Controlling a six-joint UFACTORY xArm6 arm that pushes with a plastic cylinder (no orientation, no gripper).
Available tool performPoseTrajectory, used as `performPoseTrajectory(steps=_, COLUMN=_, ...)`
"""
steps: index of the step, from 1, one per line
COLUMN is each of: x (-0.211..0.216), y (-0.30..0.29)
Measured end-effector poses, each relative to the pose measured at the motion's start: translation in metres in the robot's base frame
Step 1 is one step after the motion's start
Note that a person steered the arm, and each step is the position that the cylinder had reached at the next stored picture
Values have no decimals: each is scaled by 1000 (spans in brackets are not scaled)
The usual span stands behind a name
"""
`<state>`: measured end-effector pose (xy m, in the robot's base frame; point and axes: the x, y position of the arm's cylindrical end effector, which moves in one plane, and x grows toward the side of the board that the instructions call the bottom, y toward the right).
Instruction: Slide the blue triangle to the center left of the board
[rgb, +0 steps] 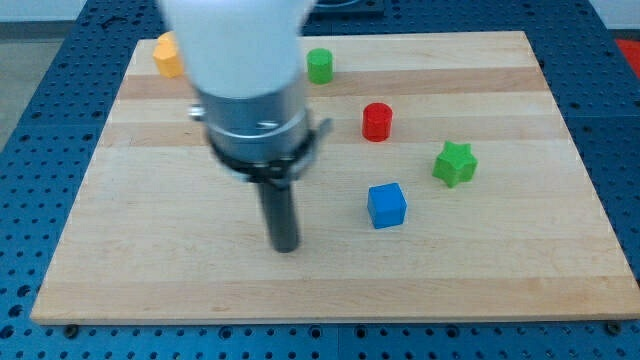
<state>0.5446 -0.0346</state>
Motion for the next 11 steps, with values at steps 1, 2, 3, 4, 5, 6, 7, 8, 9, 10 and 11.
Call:
performPoseTrajectory(steps=1, x=-40, y=16)
performPoseTrajectory(steps=2, x=-66, y=21)
performPoseTrajectory(steps=3, x=-95, y=22)
performPoseTrajectory(steps=4, x=-98, y=14)
performPoseTrajectory(steps=5, x=-112, y=-19)
performPoseTrajectory(steps=6, x=-118, y=-56)
performPoseTrajectory(steps=7, x=-120, y=-101)
performPoseTrajectory(steps=8, x=-118, y=-138)
performPoseTrajectory(steps=9, x=-110, y=-165)
performPoseTrajectory(steps=10, x=-110, y=-195)
performPoseTrajectory(steps=11, x=-112, y=-219)
